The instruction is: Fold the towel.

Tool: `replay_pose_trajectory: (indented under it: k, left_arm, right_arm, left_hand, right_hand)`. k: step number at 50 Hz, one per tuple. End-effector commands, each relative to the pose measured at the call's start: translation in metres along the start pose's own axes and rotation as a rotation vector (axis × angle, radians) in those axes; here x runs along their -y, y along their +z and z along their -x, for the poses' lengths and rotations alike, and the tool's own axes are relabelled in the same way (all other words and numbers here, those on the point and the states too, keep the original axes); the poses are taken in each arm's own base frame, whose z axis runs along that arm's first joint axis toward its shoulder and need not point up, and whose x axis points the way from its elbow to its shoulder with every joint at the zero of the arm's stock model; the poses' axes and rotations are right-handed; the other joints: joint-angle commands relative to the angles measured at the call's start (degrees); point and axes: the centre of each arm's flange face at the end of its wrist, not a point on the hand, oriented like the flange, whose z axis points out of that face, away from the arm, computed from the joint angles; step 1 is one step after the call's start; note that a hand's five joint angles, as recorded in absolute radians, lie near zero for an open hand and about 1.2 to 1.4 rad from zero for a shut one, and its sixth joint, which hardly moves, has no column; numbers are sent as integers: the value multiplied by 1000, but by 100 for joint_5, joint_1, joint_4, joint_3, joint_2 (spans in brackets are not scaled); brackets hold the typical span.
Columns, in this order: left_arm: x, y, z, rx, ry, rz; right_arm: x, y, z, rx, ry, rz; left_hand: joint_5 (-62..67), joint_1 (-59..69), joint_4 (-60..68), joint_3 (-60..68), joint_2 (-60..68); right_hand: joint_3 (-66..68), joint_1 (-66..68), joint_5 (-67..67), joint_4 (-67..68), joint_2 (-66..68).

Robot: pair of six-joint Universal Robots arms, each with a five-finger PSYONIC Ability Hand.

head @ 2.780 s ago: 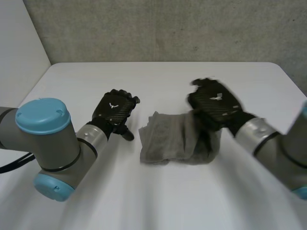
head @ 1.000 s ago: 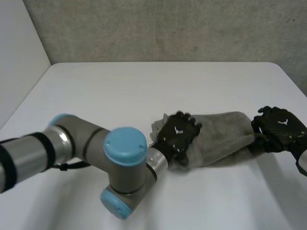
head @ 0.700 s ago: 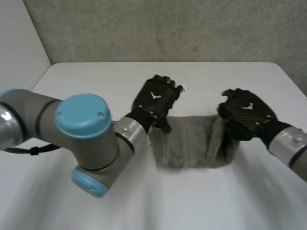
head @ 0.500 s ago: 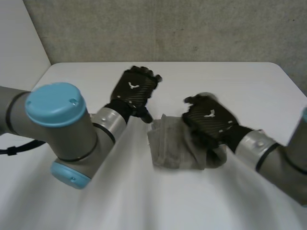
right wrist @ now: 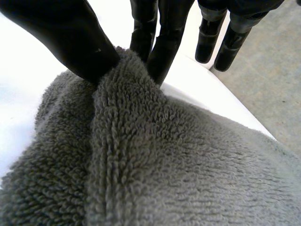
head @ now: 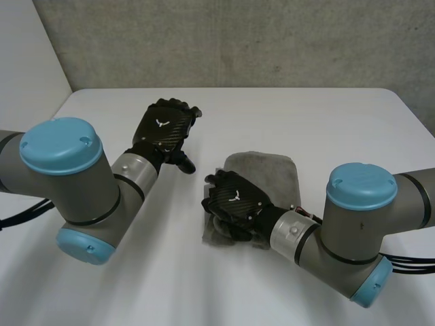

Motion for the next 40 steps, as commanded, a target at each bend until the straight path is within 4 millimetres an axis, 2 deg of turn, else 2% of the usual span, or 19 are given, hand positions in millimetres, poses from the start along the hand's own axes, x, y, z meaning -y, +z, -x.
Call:
replay_pose_trajectory:
  k: [1,3,5,6,8,9,10,11,13,15,17,19,21,25,27,32,40]
  left_arm:
    - [-1,1,-2,-3,-1,-5]
    - [-1,0,-5,-9,0,-6]
    - [1,-1,-9,-21,-1,-11]
    - [1,-1,-9,-21,-1,-11]
    - [2,-2,-14,-33,-2,-15]
    - [3,-4,-20,-48,-5,-15]
    - [4,-6,-27,-64,-11,-19]
    - [4,-6,-27,-65,-11,-19]
    - [6,-8,-35,-86,-28,-23]
    - [5,-8,-39,-96,-37,-20]
    - [2,-7,-42,-105,-45,-11]
    - [-1,-5,-49,-121,-49,-7]
    - [-12,-4,-64,-155,-56,23]
    - [-26,-3,-71,-173,-58,69]
    - [-32,-2,-74,-179,-58,90]
    - [-55,2,-77,-184,-54,148]
    - [-77,4,-79,-182,-46,194]
  right_arm:
    - [4,-1,-9,-55,89,12]
    - [8,-3,-14,-68,132,4]
    - [28,-17,-29,-112,193,-37]
    - [28,-17,-29,-113,193,-37]
    - [35,-35,-57,-193,268,-49]
    - [35,-35,-57,-194,269,-49]
    - [33,-43,-69,-232,306,-44]
    - [33,-43,-69,-232,307,-44]
    - [27,-57,-86,-291,400,-30]
    - [24,-62,-92,-314,448,-26]
    - [18,-67,-99,-340,493,-19]
    - [3,-75,-113,-391,559,0]
    - [-1,-78,-118,-403,583,1]
    - [-16,-74,-121,-405,618,31]
    - [-34,-67,-117,-387,657,80]
    - [-50,-59,-113,-367,696,125]
    - [-76,-44,-107,-341,724,176]
  left_hand:
    - [-71,-263,-318,-282,-256]
    - [-71,-263,-318,-282,-256]
    - [-71,-263,-318,-282,-256]
    - [-71,-263,-318,-282,-256]
    - [-71,-263,-318,-282,-256]
    - [-71,-263,-318,-282,-256]
    - [-71,-263,-318,-282,-256]
    - [-71,-263,-318,-282,-256]
    - [-54,-246,-318,-282,-239]
    - [-38,-229,-318,-282,-222]
    - [-21,-212,-318,-282,-205]
    - [-4,-196,-318,-282,-188]
    - [13,-179,-318,-282,-171]
    - [30,-162,-318,-282,-155]
    - [13,-179,-318,-282,-171]
    - [13,-179,-318,-282,-171]
    - [13,-179,-318,-282,-171]
  right_hand:
    - [-233,-6908,-6210,-385,-7271]
    - [-233,-6918,-6210,-385,-7281]
    - [-233,-6918,-6210,-385,-7281]
    - [-233,-6918,-6210,-385,-7281]
    - [-233,-6918,-6210,-385,-7281]
    - [-233,-6918,-6210,-385,-7281]
    - [-233,-6918,-6210,-385,-7281]
    - [-233,-6918,-6210,-385,-7281]
    - [-233,-6918,-6210,-385,-7281]
    - [-233,-6918,-6210,-385,-7281]
    - [-233,-6918,-6210,-385,-7281]
    - [-233,-6918,-6210,-385,-7281]
    - [-233,-6918,-6210,-385,-7281]
    - [-233,-6918,-6210,-385,-7281]
    - [-233,-6918,-6210,-385,-7281]
    - [-233,-6918,-6210,-385,-7281]
    - [-233,-6918,-6210,-385,-7281]
